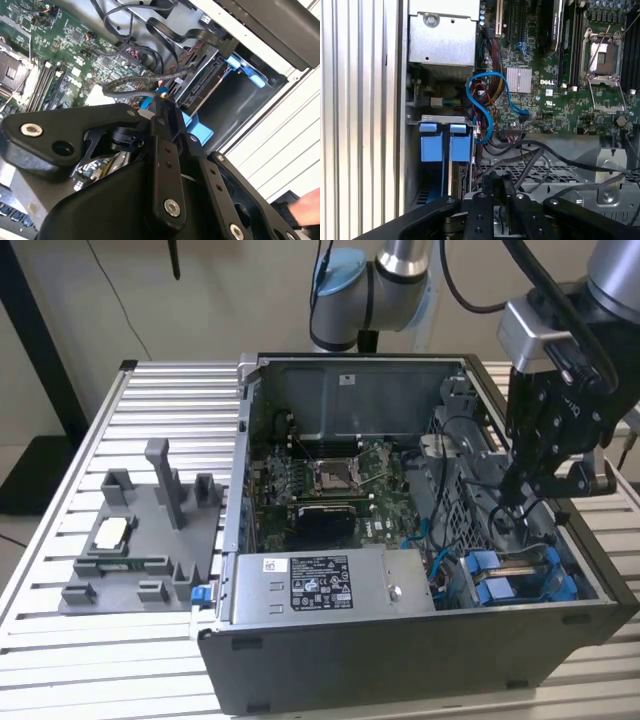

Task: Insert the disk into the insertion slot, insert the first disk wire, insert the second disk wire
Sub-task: 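Insert the first disk wire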

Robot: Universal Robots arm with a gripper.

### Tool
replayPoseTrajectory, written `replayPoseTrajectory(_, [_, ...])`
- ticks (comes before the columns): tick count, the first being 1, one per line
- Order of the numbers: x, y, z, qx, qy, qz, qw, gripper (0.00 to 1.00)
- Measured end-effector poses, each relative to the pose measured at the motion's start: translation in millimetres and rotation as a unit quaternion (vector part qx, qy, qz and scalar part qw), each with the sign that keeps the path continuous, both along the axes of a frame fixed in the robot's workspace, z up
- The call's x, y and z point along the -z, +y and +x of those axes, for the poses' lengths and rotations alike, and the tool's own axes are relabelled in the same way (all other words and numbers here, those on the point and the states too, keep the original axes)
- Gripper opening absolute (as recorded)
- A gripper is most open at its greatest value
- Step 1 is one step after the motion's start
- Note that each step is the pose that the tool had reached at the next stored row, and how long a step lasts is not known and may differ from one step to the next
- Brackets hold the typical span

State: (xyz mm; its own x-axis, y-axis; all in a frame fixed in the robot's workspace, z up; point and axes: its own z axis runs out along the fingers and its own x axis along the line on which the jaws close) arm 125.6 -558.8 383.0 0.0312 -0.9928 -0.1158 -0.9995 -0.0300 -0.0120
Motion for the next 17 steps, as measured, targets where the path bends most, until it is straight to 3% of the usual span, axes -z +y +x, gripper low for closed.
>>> replayPoseTrajectory(8, [2.2, -0.9, 3.4, 0.000, 0.0000, -0.0067, 1.0000, 0.19])
replayPoseTrajectory(17, [2.8, -1.0, 4.0, 0.000, 0.0000, -0.0067, 1.0000, 0.19])
